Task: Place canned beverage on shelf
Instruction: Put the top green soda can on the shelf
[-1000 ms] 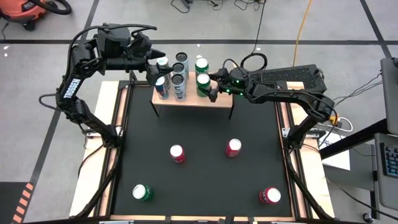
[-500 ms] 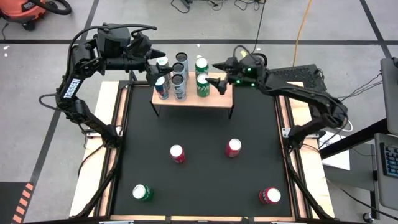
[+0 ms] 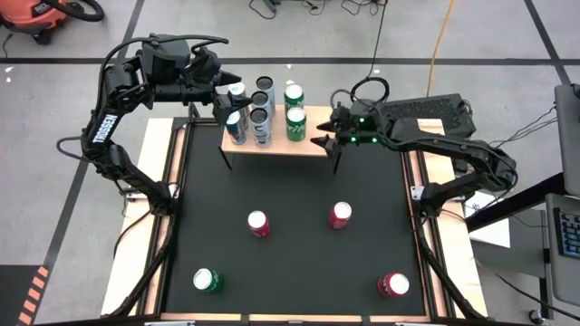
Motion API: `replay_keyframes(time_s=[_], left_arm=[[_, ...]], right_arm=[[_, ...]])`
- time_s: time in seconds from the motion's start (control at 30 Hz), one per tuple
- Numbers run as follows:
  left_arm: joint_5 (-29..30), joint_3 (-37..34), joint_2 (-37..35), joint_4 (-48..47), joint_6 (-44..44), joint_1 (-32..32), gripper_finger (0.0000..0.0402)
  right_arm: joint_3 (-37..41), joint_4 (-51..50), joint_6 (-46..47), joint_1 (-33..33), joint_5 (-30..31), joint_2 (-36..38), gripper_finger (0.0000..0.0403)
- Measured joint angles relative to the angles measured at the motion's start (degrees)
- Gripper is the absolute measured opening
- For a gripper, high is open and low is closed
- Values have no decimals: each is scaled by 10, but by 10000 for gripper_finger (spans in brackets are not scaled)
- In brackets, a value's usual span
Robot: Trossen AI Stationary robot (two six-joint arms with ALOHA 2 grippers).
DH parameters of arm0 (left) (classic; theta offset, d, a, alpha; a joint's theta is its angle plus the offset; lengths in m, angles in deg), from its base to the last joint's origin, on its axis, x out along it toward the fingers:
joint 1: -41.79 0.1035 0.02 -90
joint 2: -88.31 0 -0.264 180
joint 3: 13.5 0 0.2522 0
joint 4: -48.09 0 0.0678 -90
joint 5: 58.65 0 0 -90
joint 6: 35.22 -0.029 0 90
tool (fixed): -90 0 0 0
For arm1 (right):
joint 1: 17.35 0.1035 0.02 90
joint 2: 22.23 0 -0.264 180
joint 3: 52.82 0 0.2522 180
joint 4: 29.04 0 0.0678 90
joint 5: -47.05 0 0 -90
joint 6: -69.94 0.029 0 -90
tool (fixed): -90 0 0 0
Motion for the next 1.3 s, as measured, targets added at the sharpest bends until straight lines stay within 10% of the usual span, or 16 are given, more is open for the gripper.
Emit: replay_keyframes(time_s=[0.43,1.3], left_arm=[[0,0,4,0,-5,-19,370],[3,0,7,0,5,-23,370]], right_arm=[[1,87,-5,18,-10,-85,12],[1,129,-21,6,18,-115,1]])
